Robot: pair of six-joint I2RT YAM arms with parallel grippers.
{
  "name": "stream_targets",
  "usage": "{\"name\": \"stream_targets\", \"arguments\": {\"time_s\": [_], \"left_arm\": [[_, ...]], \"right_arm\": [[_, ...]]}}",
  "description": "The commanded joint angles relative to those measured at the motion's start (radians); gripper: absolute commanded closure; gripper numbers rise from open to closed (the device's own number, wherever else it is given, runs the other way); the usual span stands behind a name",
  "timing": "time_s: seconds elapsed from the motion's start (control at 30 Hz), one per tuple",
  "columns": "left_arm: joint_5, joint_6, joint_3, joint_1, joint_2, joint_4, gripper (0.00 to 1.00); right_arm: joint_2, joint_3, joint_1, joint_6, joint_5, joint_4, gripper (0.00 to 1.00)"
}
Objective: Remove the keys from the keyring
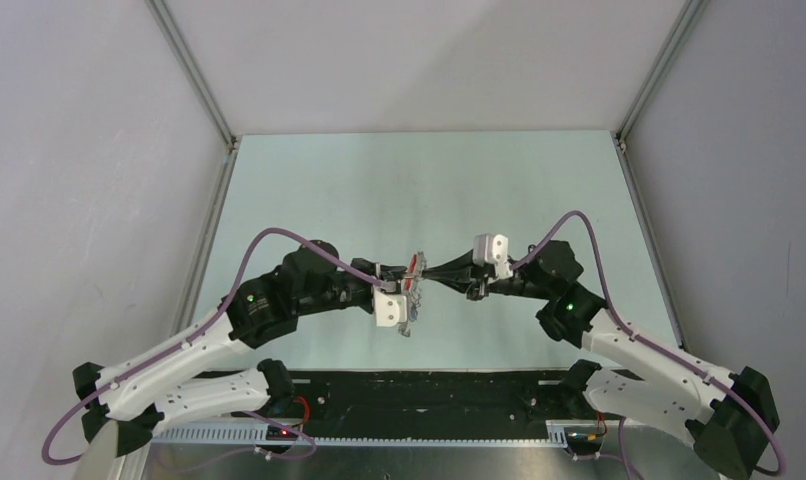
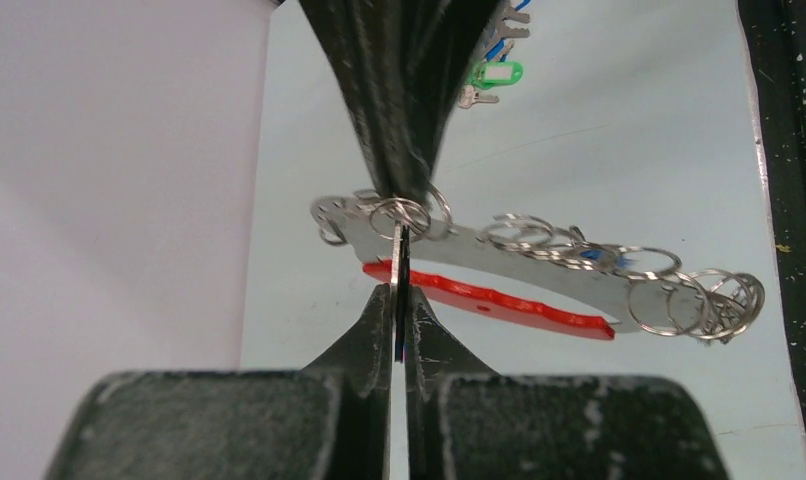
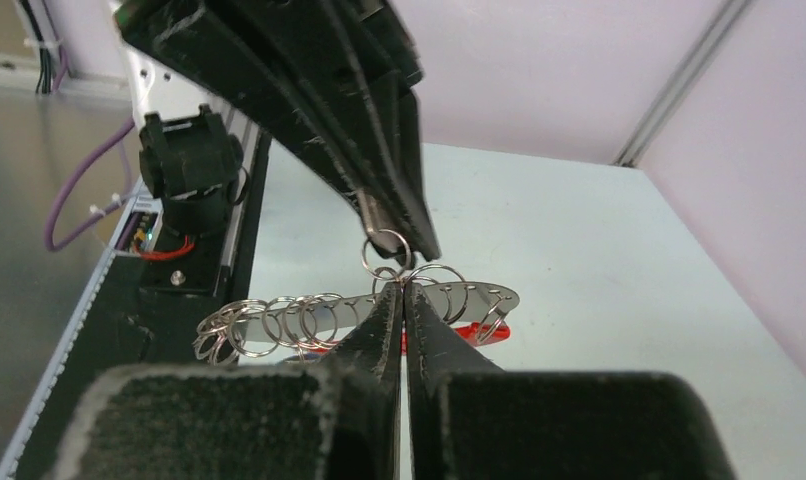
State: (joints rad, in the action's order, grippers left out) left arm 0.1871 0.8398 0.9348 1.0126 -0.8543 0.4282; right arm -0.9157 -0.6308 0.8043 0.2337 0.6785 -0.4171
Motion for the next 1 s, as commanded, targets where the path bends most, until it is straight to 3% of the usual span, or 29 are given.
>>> {"name": "stream_targets", "arguments": {"time_s": [0.0,0.17,0.3,0.43,0.6,0.67,0.8,0.97], "left_arm": [[0.003,0.016,0.005,0.003,0.018,-0.042,1.0],[0.01,0.016,0.003,0.003,0.007,-0.041,1.0],[0.016,0.014,0.005,0.004,0.001,-0.041,1.0],[0.007,0.015,0.005,0.005,0.003,-0.041,1.0],[-0.016,-0.007,0.015,0.004,-0.016,-0.042,1.0],[-0.035,-0.036,0.03,0.005,-0.042,-0.042,1.0],[-0.079,-0.135,0.084,0.005,-0.131,-0.042,1.0],[-0.033,-0.497,0.159,0.005,-0.34,-0.126,1.0]], "right_arm": [[0.054,-0.03,-0.066,-0.203,-0.037,-0.121,1.0],[0.09,0.068,-0.107,-0.386,-0.126,-0.374,1.0],[0.075,0.093,-0.101,-0.436,-0.083,-0.458,1.0],[0.096,0.094,-0.102,-0.361,-0.088,-0.358,1.0],[0.213,0.094,-0.103,-0.244,-0.151,-0.071,1.0],[0.271,0.094,-0.108,-0.207,-0.28,0.053,1.0],[0.37,0.094,-0.14,-0.222,-0.732,0.22,1.0],[0.442,0.051,-0.185,-0.199,-1.273,0.237,1.0]]}}
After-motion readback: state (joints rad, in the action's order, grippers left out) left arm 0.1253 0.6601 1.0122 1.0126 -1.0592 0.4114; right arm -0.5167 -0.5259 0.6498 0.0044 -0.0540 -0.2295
